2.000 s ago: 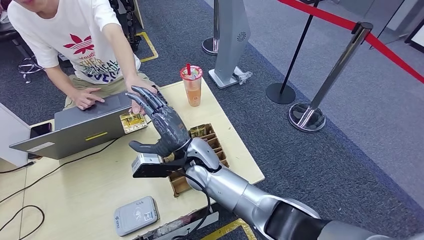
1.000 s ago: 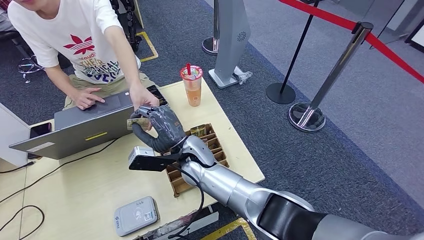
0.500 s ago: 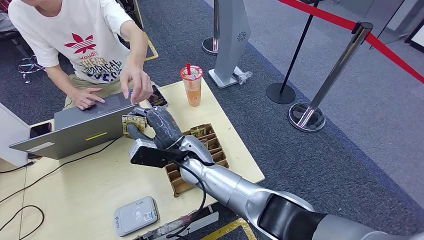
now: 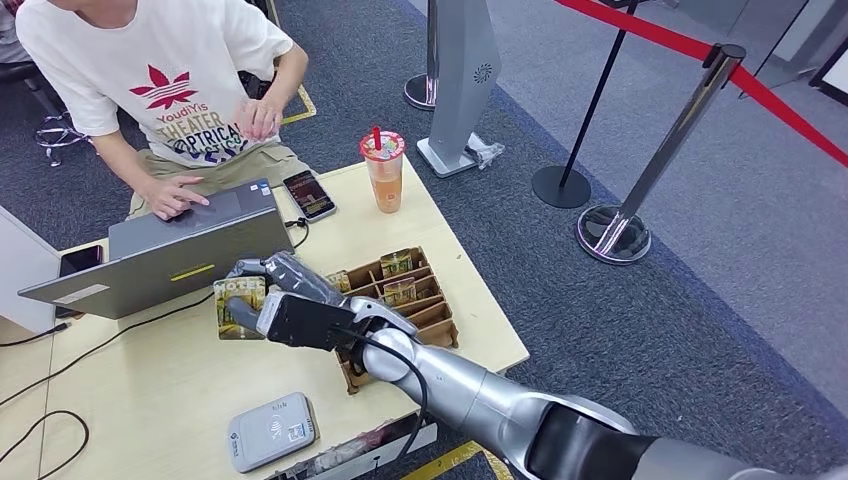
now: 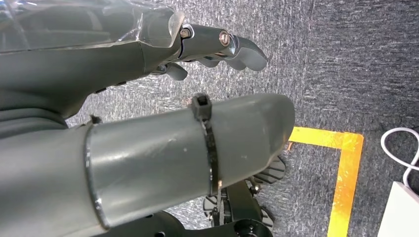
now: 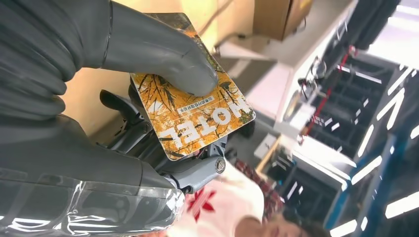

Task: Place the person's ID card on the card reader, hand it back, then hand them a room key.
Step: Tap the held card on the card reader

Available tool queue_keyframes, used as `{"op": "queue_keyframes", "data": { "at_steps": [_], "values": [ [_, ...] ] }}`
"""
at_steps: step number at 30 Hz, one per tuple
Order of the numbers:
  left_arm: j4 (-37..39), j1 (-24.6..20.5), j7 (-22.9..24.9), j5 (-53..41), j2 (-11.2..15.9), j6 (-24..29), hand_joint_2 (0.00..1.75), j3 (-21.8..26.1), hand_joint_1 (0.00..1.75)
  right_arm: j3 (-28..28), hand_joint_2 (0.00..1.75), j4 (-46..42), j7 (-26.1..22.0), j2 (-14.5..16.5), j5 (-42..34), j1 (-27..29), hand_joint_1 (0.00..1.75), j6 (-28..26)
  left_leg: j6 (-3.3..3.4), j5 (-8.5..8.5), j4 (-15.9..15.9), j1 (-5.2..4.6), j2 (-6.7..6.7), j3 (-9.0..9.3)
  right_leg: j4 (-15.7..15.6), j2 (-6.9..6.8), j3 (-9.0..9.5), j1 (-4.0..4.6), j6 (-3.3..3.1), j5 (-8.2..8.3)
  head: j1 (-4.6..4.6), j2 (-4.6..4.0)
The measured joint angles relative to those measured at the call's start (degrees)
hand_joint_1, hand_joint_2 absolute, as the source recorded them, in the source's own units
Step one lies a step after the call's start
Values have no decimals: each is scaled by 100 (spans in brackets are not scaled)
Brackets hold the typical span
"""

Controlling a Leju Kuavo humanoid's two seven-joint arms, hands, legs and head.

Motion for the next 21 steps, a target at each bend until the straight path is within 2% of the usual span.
{"op": "queue_keyframes", "data": {
  "at_steps": [9, 21],
  "values": [
    [0, -6, -6, 6, -2, -5, 0, 51, 0, 437, 175, 495, 21, -31, -170, 168, 175, 239, 0, 0, 0, 0, 0, -1, 0, 0, 0, 0, 0, 0, 0, 0],
    [0, -6, -6, -8, -3, 5, 0, 103, 0, 1133, 175, 1857, -13, 131, -203, 231, 175, 480, 0, 0, 0, 4, 0, -1, 0, 0, 1, 1, 0, 0, -1, 0]
  ]
}}
